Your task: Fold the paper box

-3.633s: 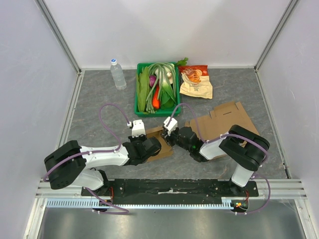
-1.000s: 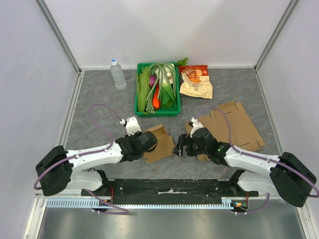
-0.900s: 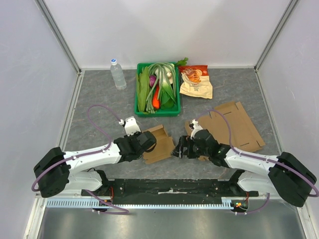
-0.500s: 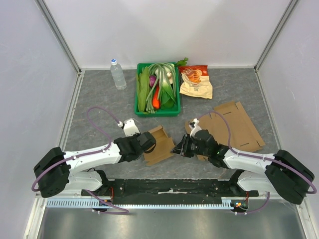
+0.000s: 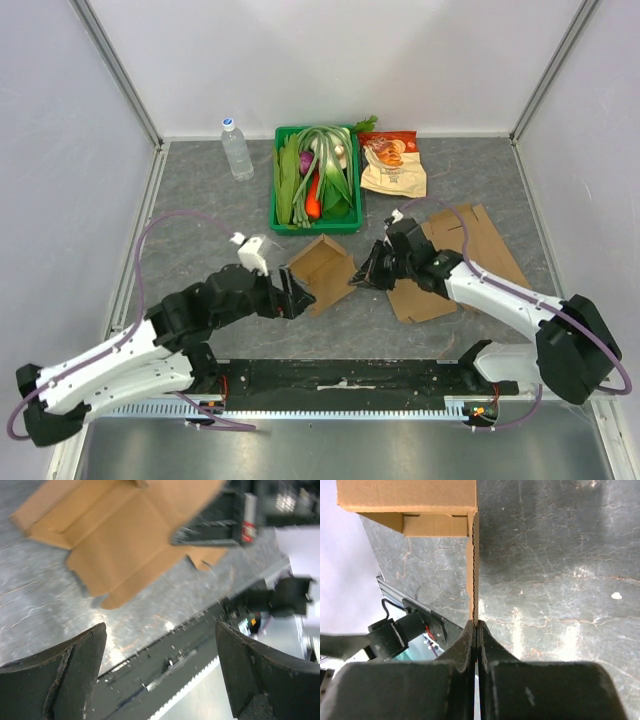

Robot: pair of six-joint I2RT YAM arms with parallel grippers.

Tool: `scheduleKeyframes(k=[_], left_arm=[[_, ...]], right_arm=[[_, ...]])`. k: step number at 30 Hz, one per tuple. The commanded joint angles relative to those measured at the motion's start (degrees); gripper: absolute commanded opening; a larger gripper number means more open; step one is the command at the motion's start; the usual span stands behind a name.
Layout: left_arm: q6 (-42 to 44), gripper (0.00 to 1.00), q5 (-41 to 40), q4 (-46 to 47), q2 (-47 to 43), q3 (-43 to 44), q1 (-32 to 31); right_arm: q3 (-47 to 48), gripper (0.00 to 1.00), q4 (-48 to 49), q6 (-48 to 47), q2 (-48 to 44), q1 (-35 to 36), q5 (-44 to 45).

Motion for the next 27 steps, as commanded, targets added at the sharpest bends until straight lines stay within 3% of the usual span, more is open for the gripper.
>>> scheduleKeyframes(k=[1, 3, 4, 6, 9, 13, 18, 21, 23, 26, 27], left_arm=[[15.9, 0.95, 4.3, -4.5, 15.7, 13.3, -5.0], [22.5, 0.96, -8.6, -10.7, 23.9, 21.9, -13.5], [24.9, 0.98, -11.4, -12.2, 31.0, 24.2, -15.7], [30.6, 1.0, -16.3, -13.0, 35.9, 28.0, -18.4], [34.5, 0.99, -19.8, -12.0, 42.6, 30.3, -19.9], [35.1, 0.81, -22.3, -10.0, 44.9, 30.6, -20.3], [34.9, 0.74, -20.5, -5.3, 47.0, 27.7, -20.3], [35.2, 0.63, -20.3, -4.9, 49.1, 28.1, -20.3], [35.7, 0.5, -19.1, -4.7, 49.8, 28.9, -20.4], [35.4, 0.25, -19.4, -6.0, 50.2, 29.6, -20.3], [34.9, 0.12, -19.5, -6.1, 49.9, 29.6, -20.2]], right_arm=[[7.8, 0.0, -14.0, -0.1, 2.5, -1.3, -8.9], [9.9, 0.0, -15.6, 0.4, 3.1, -1.3, -10.4], [10.4, 0.0, -16.7, 0.3, 3.7, -1.7, -12.0], [11.4, 0.0, -17.7, 0.7, 4.1, -1.9, -13.0], [11.0, 0.0, -17.8, 2.3, 3.9, -2.4, -14.0], [10.0, 0.0, -17.9, 3.3, 3.2, -3.1, -14.3], [9.0, 0.0, -17.8, 5.6, 2.4, -3.3, -14.9], [9.3, 0.0, -17.8, 7.0, 1.7, -3.4, -14.7], [9.3, 0.0, -17.7, 7.7, 1.3, -3.4, -14.6], [10.0, 0.02, -17.7, 7.4, 0.7, -3.5, -14.3], [9.9, 0.09, -17.1, 6.9, 0.5, -4.0, -14.5]])
